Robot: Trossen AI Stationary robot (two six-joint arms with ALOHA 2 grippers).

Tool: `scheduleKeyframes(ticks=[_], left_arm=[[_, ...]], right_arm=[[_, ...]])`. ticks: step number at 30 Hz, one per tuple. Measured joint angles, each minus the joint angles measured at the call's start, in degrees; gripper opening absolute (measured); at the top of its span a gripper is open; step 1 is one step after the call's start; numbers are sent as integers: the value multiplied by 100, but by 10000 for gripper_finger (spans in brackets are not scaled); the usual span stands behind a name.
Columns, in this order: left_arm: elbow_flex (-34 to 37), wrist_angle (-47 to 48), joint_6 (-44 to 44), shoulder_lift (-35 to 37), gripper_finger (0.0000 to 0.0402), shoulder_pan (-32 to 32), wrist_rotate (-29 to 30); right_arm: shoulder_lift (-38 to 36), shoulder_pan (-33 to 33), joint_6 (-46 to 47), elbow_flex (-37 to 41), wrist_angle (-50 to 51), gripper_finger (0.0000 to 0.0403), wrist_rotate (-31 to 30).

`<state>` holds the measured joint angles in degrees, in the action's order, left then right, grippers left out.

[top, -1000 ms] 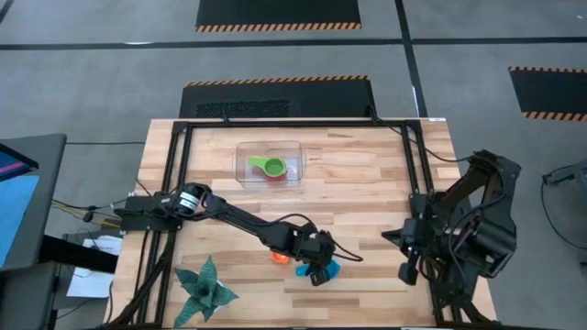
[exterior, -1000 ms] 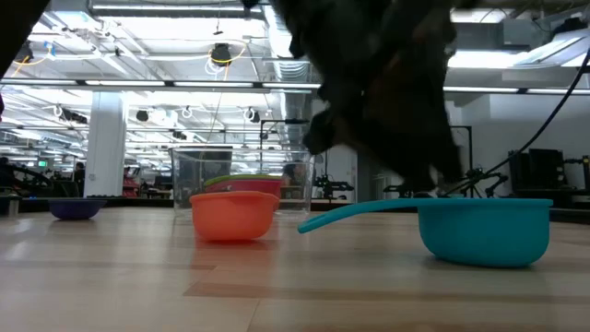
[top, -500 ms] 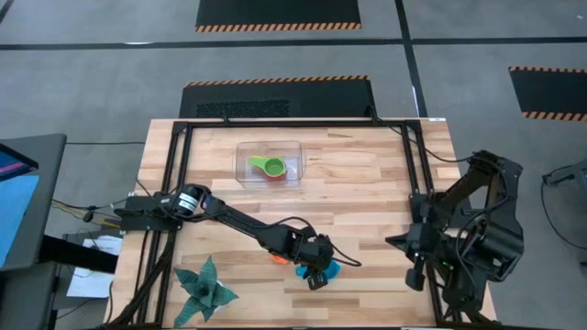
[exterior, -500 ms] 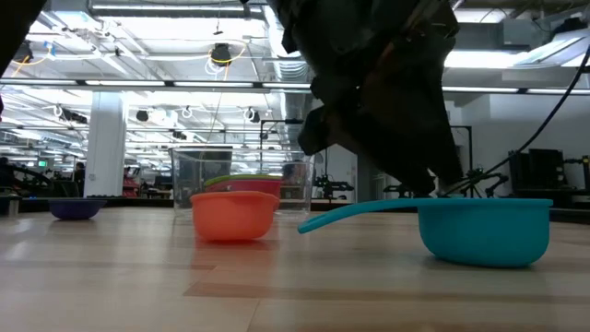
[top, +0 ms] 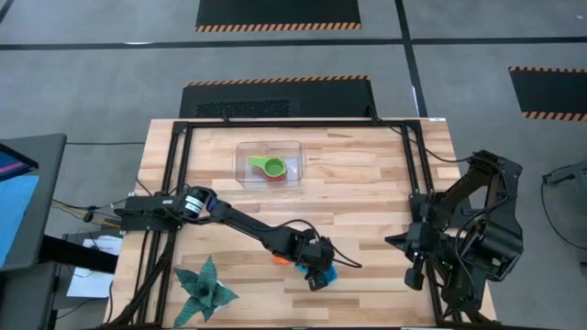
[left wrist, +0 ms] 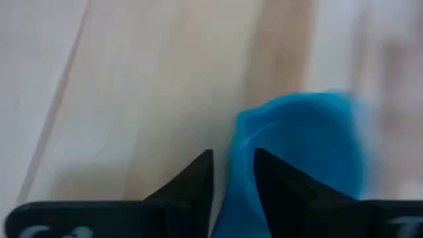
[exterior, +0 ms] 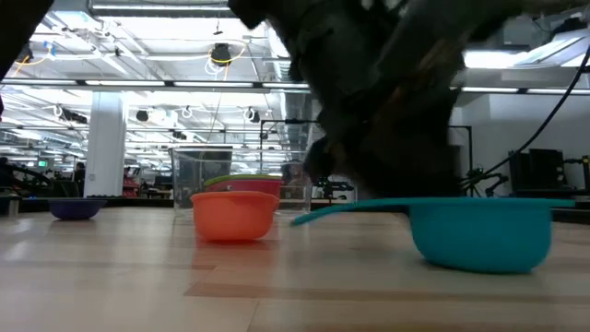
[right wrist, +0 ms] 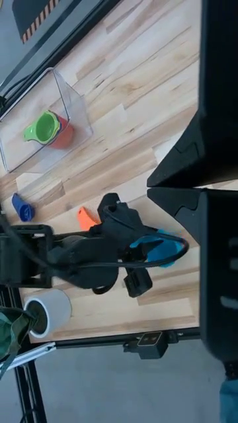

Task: Nest measuring cups in basket
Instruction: Stack the light blue measuring cup on top of the green measuring cup into the transparent bin

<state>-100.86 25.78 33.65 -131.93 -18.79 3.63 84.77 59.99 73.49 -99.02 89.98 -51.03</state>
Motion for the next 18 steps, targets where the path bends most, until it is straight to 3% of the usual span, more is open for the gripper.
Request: scheduleKeyframes(ticks=[6,10,12,18], left_arm=[[2,-15,1,-106,87,-2,-119],[2,-56,-103,-89,21,3,17],[-5,-251,-120,-60,11,36,50],[-1169,193,-857,77,4,123,-205]], right_arm=[[0,0,-3,0,4,20,0],[0,0,-2,0,4,18,0],[0,0,-4,0,4,19,0],[0,0,-6,0,4,23,0]])
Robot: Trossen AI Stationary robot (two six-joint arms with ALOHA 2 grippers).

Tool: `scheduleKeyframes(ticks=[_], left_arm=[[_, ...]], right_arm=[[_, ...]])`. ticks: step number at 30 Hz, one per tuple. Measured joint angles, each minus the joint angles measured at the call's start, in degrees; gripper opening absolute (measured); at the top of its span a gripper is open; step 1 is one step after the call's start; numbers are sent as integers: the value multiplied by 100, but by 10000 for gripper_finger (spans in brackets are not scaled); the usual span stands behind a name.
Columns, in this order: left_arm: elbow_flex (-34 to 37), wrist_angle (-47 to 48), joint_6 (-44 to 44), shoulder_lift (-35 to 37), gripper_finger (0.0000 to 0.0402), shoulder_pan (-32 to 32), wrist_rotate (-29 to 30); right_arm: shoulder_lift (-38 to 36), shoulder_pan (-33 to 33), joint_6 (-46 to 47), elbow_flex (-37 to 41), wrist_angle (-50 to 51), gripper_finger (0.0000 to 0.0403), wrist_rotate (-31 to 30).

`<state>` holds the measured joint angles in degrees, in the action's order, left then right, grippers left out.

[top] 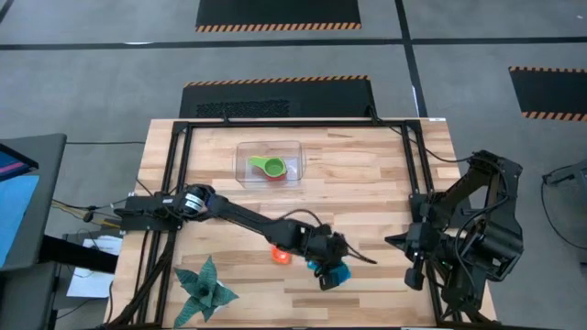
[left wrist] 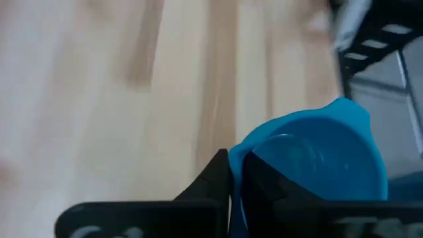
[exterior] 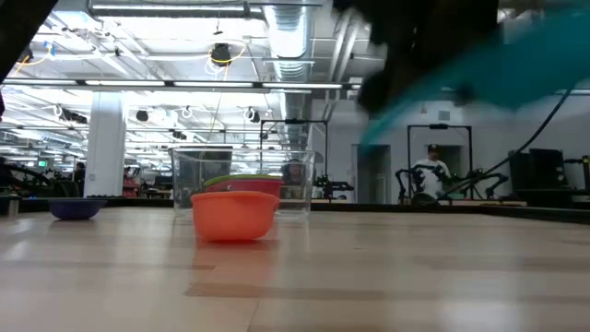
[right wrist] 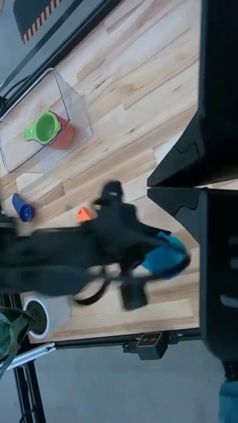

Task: Nest measuring cups in basket
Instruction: Stack the light blue measuring cup on top of the green measuring cup into the transparent bin

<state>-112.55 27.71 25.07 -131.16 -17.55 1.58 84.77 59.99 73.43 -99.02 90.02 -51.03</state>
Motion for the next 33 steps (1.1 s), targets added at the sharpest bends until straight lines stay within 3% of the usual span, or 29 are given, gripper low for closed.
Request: scheduleKeyframes(ticks=[3,6,8,14,17,25,29,33], left_arm=[[-1119,1428,-1000,25,3,49,306],[-2269,3623,-1691,30,2,117,1238],[-1963,4300,-1886,454,2,223,1849],[-556,6268,-1675,1809,1,799,2681],[457,5736,-2056,2551,0,1375,2706],[3253,2844,-3188,3796,0,3223,1645],[3903,2074,-3665,3798,0,3717,1125],[4004,1459,-4112,3720,0,3803,919]], right_arm=[[0,0,4,0,0,20,-2],[0,-13,7,-1,-8,18,-10],[0,-23,6,0,-40,18,-55],[-2,-225,8,-2,-74,23,-436],[0,-409,6,-2,-53,21,-619],[-2,-1127,8,-2,-50,21,-629],[-2,-1455,8,-2,-69,26,-616],[0,-1755,8,-2,-70,23,-612]])
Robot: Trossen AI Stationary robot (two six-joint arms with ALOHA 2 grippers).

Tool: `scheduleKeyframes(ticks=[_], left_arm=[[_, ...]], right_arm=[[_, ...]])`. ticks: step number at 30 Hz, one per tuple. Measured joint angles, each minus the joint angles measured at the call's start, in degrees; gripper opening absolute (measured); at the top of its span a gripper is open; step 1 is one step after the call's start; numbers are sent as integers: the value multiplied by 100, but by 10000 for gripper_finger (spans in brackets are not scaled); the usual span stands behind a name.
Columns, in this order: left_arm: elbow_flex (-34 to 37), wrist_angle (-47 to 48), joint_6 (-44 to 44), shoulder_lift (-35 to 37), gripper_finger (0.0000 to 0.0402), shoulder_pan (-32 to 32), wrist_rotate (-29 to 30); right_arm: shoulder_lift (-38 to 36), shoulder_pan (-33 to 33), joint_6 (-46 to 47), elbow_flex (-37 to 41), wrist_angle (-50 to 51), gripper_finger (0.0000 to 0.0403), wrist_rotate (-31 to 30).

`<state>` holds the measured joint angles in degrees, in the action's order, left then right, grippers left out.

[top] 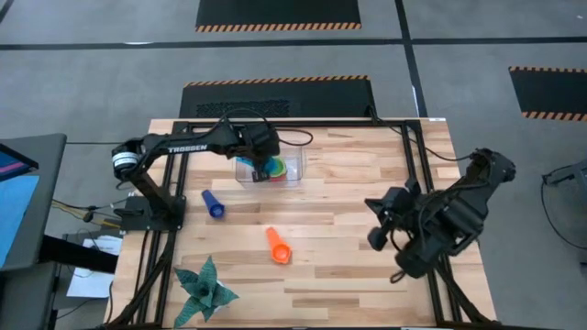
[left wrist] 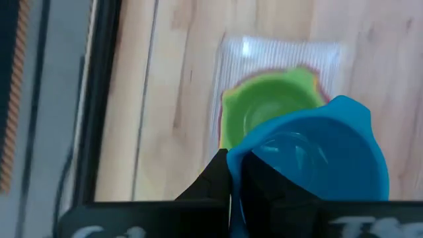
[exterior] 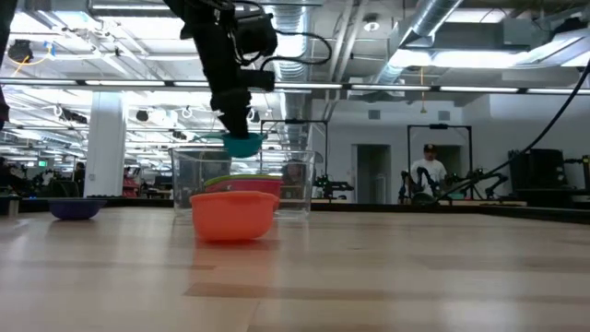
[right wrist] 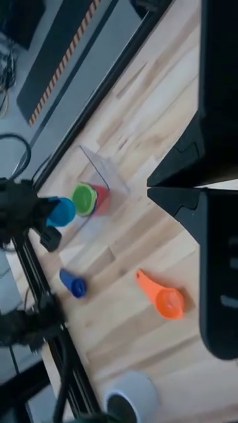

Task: Nest measuring cups in basket
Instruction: Stack the light blue measuring cup on top of the green measuring cup into the transparent bin

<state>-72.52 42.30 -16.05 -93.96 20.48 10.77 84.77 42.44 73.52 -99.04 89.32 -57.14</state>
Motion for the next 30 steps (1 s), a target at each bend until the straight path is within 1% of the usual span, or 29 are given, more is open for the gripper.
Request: scheduleKeyframes(ticks=[2,3,6,8,13,16,18,22,25,30], left_arm=[[0,-357,-300,12,0,-10,-43],[-1,-498,-408,14,0,-9,-158],[-1,-559,-592,8,0,50,-323],[-12,-652,-729,-113,0,94,-396],[1,-612,-730,-514,0,156,-630],[2,-650,-728,-580,0,130,-618],[-10,-894,-729,-602,0,108,-585],[-6,-892,-733,-631,1,135,-545],[-2,-724,-670,-655,8,139,-535],[-4,-737,-517,-653,20,139,-380]], right_arm=[[-2,-140,0,0,0,21,-1],[-1,-201,0,0,-1,20,5],[-2,-363,-2,0,0,19,18],[-2,-437,0,0,-2,20,27],[-2,-514,0,0,-9,26,46],[-2,-510,0,0,-10,25,48],[-2,-510,0,0,-16,23,52],[-2,-510,0,0,-74,20,83],[-2,-510,0,0,-128,21,185],[0,-500,0,0,-139,26,193]])
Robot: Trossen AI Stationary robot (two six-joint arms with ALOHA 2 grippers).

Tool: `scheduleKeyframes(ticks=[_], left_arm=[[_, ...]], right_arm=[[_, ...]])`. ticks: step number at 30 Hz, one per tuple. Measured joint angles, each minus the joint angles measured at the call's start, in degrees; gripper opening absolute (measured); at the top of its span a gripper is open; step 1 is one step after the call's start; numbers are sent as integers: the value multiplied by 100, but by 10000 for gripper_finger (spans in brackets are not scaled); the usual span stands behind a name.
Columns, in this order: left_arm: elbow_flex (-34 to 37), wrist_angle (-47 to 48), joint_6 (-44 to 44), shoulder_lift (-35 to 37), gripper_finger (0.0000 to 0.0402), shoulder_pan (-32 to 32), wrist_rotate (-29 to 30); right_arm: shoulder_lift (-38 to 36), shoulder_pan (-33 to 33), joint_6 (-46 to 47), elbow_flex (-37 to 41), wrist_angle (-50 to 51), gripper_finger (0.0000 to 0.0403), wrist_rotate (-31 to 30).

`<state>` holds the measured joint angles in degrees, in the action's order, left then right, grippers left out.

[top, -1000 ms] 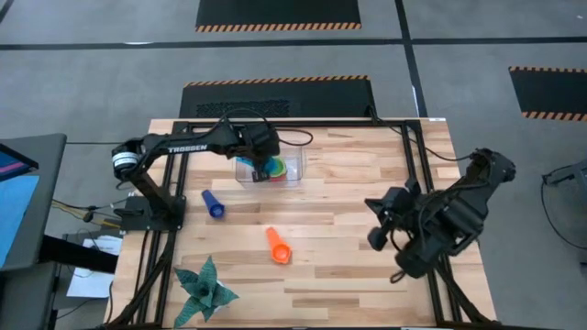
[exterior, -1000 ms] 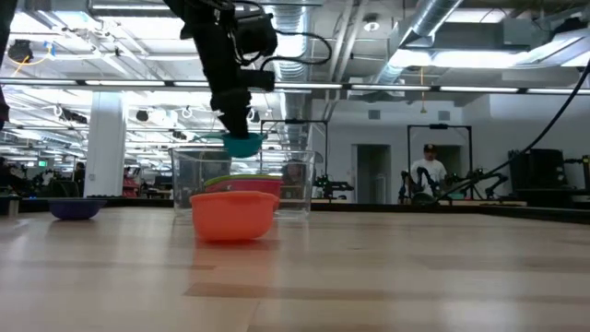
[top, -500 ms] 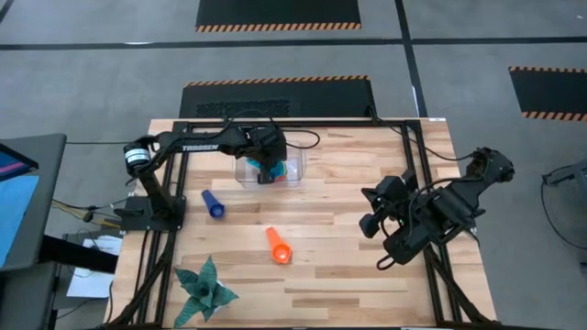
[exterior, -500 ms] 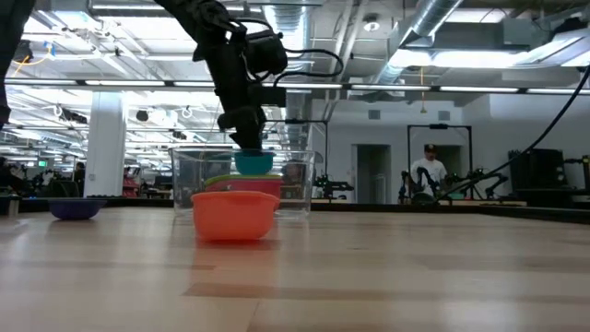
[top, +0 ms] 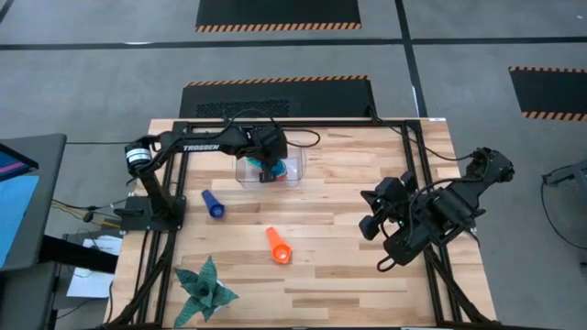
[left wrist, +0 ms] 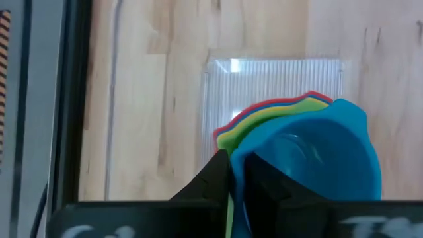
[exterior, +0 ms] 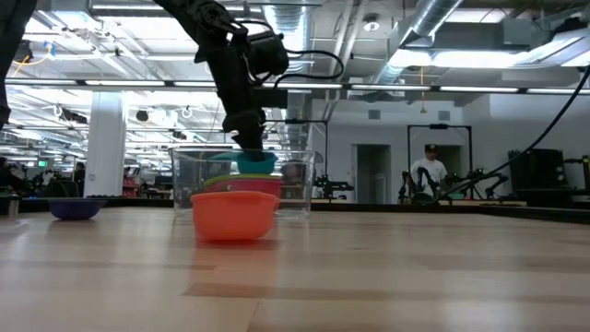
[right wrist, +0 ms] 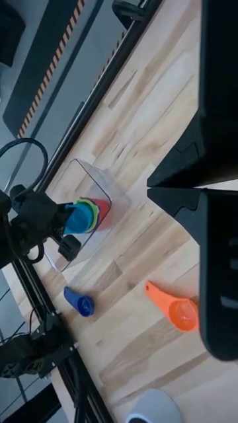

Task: Nest measuring cups in basket
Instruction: Stack the light blue measuring cup on top of the green measuring cup into the transparent bin, then stack the orange measuring cup on top of the light blue measuring cup into the transparent bin

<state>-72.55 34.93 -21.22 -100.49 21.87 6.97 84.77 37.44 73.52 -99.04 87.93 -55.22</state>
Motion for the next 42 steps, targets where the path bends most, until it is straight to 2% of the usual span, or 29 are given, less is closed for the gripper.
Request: scheduleKeyframes(ticks=[16,30,34,39,42], left_arm=[[0,-7,108,0,30,0,-203],[0,385,33,0,31,0,17],[-27,479,3,0,44,-12,184],[-714,1371,443,0,63,-174,262],[-1322,1970,1120,39,64,-430,-291]], right_arm=[[-1,43,2,0,-57,26,166],[-2,43,-4,0,-57,25,164],[0,43,-7,0,-57,27,163],[0,31,-6,0,-55,27,163],[0,32,-4,0,-55,27,163]])
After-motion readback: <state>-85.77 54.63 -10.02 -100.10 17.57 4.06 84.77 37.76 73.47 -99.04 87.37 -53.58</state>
